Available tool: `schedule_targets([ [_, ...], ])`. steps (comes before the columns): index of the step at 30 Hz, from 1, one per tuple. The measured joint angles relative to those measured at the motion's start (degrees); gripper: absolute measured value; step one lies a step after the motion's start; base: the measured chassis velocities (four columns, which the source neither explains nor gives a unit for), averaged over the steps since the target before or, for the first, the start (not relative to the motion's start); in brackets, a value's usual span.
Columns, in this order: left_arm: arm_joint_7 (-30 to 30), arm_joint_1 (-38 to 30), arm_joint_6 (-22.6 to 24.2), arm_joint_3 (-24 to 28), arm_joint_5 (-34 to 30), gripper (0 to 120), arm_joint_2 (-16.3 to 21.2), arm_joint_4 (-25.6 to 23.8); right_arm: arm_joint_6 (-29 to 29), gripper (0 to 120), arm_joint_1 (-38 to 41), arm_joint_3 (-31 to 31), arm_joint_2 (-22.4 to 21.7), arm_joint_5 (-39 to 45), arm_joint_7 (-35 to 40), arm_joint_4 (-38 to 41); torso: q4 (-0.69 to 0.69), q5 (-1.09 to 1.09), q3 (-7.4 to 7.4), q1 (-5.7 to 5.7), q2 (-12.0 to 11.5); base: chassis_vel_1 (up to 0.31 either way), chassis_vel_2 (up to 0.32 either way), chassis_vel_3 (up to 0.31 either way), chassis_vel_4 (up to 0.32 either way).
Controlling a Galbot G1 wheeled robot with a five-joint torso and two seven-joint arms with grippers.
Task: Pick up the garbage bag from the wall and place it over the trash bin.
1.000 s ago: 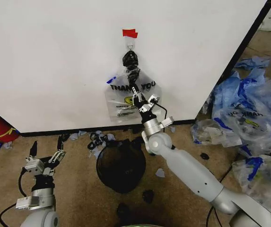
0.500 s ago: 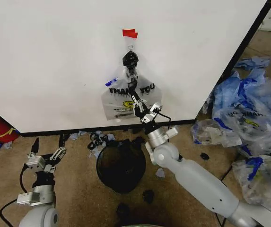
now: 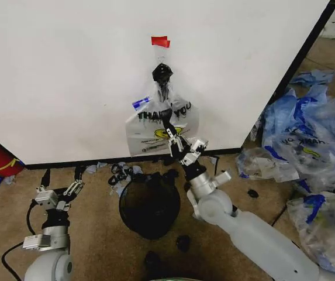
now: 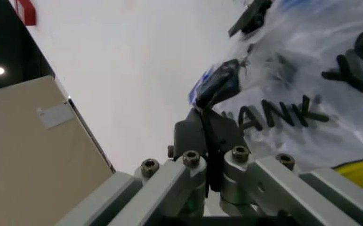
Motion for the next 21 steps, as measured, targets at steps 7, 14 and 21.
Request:
schedule_targets([
  [7, -0.06, -0.04, -0.01, 0.34, -0.09, 97, 0.55, 0.05, -0.26, 0, -4.50, 0.86, -3.60, -0.73, 0.75, 4.76, -0.01, -0.01, 0.00, 0.00, 0.00, 0.000, 0.000, 0.000, 0.000],
  [14, -0.18, -0.33, -0.02, 0.89, -0.20, 97, 1.15, 0.05, -0.18, 0, -8.78, 2.77, -6.71, -1.70, 0.78, 7.62, 0.00, 0.00, 0.01, 0.00, 0.00, 0.000, 0.000, 0.000, 0.000],
  [21, -0.38, -0.68, 0.00, 1.51, -0.70, 97, 2.00, -0.14, 0.56, 0, -14.05, 5.51, -10.08, -3.53, 0.30, 10.52, 0.00, 0.00, 0.00, 0.00, 0.00, 0.000, 0.000, 0.000, 0.000],
])
